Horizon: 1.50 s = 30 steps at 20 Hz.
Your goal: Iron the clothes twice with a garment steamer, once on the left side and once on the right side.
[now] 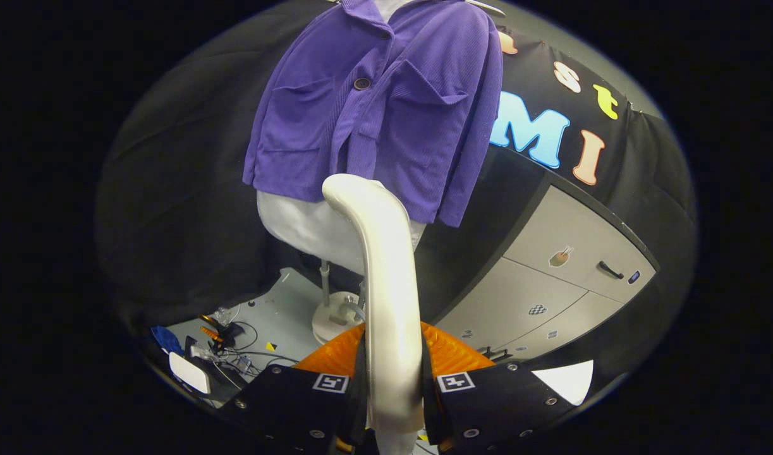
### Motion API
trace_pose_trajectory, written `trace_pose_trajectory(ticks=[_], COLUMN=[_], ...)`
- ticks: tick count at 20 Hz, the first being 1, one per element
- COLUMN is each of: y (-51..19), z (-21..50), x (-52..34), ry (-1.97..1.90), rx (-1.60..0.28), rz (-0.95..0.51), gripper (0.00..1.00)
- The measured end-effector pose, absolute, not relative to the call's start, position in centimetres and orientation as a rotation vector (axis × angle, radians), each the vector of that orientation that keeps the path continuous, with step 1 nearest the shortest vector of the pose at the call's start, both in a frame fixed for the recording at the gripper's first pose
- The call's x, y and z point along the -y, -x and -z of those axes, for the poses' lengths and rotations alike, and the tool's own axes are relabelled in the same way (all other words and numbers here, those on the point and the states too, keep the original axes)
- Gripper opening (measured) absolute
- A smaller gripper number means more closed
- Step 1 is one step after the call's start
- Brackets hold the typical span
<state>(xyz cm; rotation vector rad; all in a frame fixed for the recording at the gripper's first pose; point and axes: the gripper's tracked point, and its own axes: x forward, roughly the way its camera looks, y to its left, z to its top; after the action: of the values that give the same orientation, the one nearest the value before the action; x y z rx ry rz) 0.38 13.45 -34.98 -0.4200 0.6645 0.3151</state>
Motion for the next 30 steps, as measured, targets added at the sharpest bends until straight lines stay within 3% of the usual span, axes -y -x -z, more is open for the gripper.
trace_pose_trajectory(ticks=[6, 15, 30], y=[1.6, 0.3, -3.5], z=[33.6, 20.9, -0.1], x=[-14.9, -23.1, -32.4], ry=[0.404, 0.389, 0.234], rx=[-0.668, -0.393, -0.023], rz=[-0.394, -0.565, -0.619], gripper=[0.37, 0.36, 0.37])
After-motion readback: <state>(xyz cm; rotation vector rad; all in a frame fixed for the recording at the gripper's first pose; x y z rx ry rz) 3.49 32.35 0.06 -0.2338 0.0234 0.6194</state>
